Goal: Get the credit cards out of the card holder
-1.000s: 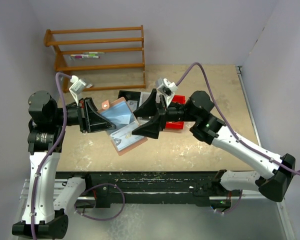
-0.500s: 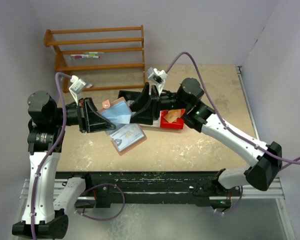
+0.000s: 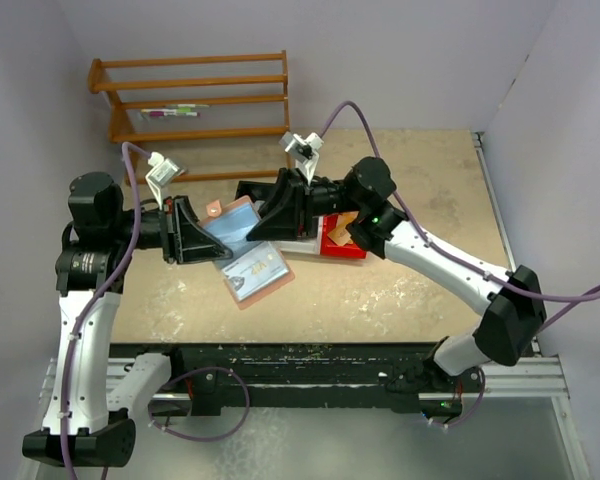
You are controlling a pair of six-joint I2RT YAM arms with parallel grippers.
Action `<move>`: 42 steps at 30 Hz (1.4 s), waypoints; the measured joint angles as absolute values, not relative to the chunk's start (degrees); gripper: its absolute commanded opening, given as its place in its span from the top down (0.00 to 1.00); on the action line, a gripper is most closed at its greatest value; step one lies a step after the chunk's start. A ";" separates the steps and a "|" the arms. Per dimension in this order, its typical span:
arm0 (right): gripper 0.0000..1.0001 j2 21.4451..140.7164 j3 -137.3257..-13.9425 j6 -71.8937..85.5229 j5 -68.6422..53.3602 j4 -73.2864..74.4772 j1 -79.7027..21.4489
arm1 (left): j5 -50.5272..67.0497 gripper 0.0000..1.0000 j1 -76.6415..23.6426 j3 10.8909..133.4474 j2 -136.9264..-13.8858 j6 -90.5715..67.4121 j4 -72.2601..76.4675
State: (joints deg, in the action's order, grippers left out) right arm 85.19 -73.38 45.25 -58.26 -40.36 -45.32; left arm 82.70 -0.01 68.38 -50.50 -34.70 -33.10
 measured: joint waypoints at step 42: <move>0.27 87.83 -87.68 26.09 -52.23 -8.54 -47.31 | 73.47 0.95 -0.01 72.93 -51.79 -5.91 -55.44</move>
State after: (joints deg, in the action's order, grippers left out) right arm 87.83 -87.68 26.09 -52.23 -8.54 -47.31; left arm 73.47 -0.01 72.93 -51.79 -5.91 -55.44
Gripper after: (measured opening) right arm 0.748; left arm 0.102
